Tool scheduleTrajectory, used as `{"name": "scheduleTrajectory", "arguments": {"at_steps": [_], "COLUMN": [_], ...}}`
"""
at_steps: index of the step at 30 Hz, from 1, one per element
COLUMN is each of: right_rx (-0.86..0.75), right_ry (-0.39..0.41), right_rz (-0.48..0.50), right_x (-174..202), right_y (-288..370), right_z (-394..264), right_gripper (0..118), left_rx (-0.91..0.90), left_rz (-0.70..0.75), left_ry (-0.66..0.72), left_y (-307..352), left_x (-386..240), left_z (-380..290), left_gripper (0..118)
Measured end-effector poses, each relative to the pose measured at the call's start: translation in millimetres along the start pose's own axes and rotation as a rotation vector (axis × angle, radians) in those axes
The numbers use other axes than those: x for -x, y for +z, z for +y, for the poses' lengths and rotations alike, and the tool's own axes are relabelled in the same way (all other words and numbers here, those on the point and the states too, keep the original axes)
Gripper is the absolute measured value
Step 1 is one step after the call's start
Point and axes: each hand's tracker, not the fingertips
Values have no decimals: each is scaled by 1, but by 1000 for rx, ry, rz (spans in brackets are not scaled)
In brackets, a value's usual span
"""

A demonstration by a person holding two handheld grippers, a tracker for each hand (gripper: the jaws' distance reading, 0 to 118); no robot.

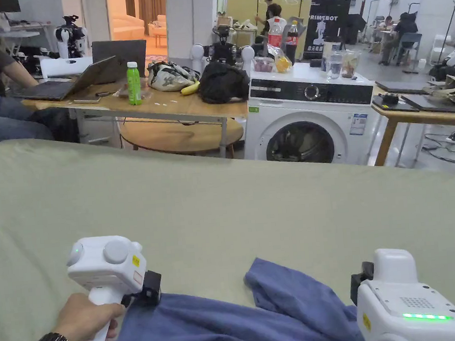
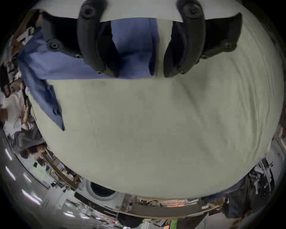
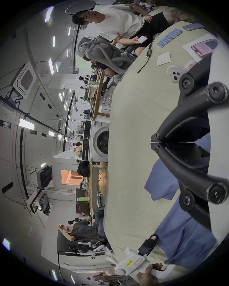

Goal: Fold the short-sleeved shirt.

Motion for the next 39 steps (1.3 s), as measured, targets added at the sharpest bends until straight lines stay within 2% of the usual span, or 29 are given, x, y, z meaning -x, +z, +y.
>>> {"name": "scheduleTrajectory", "arguments": {"at_steps": [2,4,5,6,9,11,17,19,20,21,22,24,27,29,31,36,39], "right_rx": [15,34,41,51,82,125,355,459,508,548,575,626,737,663,623,532,435], "right_ry": [-3,-10,-15,-18,-20,-23,13,14,12,9,38,85,85,58,29,-40,-34], "right_rz": [-11,-21,-24,-30,-36,-25,59,99,117,135,125,102,139,134,140,155,130], "right_x": [-8,-18,-22,-26,-39,-46,-59,-59,-58,-58,-57,-54,-53,-54,-55,-67,-77], "right_y": [-2,-6,-8,-10,-24,-37,-88,-107,-115,-123,-130,-142,-152,-145,-138,-123,-109], "right_z": [-2,-2,-2,0,6,11,13,8,4,0,-5,-15,-32,-34,-32,-23,-1], "right_gripper": [0,0,0,0,0,0,1,16,33,57,64,64,63,53,0,0,0], "left_rx": [-38,-55,-64,-78,-92,-135,-233,-266,-264,-276,-286,-286,-267,-269,-264,-278,-303], "left_rz": [41,81,88,82,39,-59,-77,-73,-73,-75,-76,-76,-65,-67,-66,-83,-93], "left_ry": [-37,-107,-145,-188,-153,-71,-45,-33,-33,-30,-29,-23,-28,-29,-30,2,8], "left_y": [6,8,10,13,25,40,81,91,94,97,99,101,99,95,93,97,109], "left_x": [-9,-19,-24,-29,-25,-14,2,4,4,5,5,2,0,2,0,5,8], "left_z": [-7,-14,-17,-19,-25,-31,-57,-65,-68,-71,-74,-78,-80,-75,-75,-69,-61], "left_gripper": [54,30,11,0,0,0,0,0,0,0,0,0,0,0,0,0,0]}}
